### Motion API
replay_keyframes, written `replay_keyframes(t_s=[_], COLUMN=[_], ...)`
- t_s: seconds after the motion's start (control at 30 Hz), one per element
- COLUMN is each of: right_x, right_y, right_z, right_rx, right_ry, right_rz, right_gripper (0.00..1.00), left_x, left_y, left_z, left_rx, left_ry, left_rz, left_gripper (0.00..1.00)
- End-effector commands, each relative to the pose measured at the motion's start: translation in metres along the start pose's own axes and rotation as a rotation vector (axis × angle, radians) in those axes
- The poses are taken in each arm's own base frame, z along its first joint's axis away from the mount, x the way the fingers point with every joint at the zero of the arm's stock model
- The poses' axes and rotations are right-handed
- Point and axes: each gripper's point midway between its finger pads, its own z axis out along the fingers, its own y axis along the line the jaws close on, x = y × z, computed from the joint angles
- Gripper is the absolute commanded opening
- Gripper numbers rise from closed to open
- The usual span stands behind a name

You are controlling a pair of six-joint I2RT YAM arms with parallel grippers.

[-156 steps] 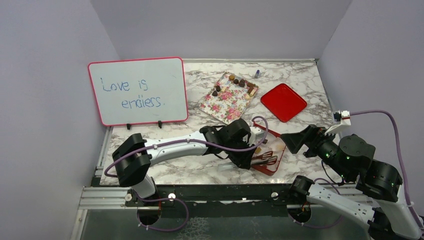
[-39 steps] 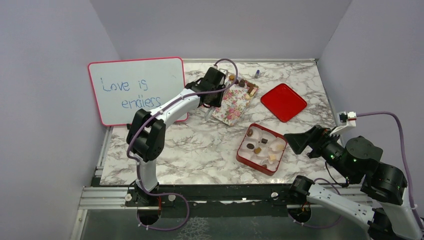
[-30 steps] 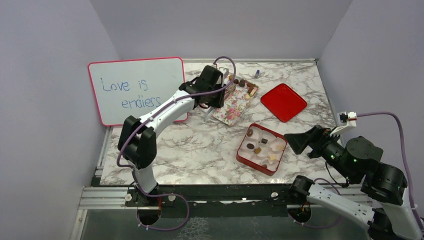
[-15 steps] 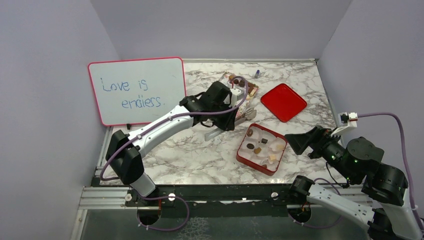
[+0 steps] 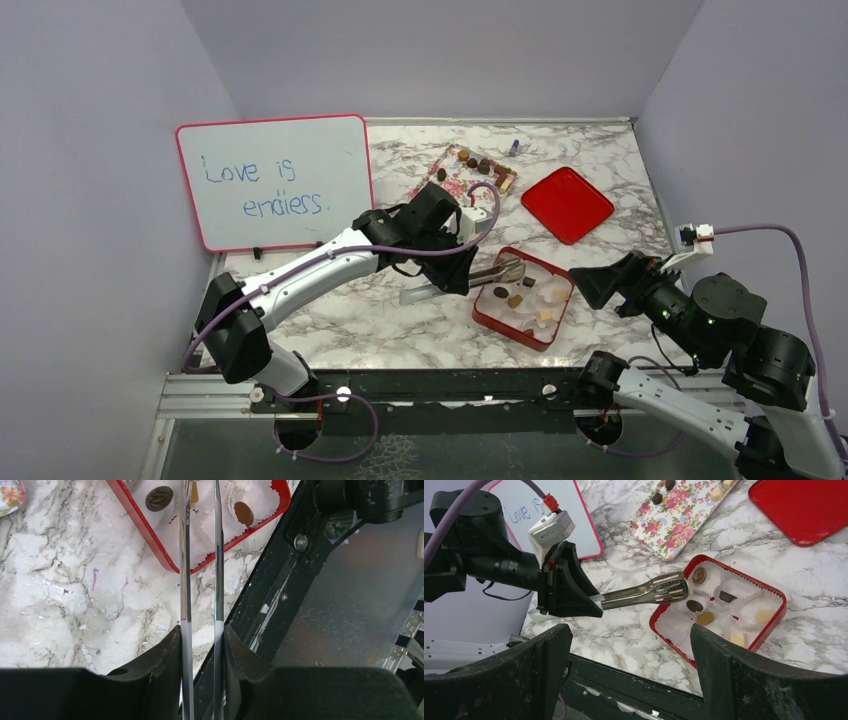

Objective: Pack the chocolate

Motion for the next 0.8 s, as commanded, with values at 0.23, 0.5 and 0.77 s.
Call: replay_keyframes(t_s=[0.23,0.5,0.77], right_x=[-0.004,-0.005,0.004], right_y=[0.005,0.008,0.008], right_z=[0.004,0.005,0.009], right_rx=[0.004,-0.001,-0.008], right_ry=[-0.004,0.001,0.020], right_rz=[-0.001,-0.001,0.010], right_gripper=[0.94,0.94,0.94], left_x=[0.015,0.020,0.030], left_y=[-0.031,-0.042,-0.041], left_z=[-0.003,0.001,0.016], left_rx=[0.135,0.162,0.197], left_ry=[0.014,0.033,0.089], left_rz=[0.070,0.087,0.086], left_gripper=[0.06,0.08,0.09])
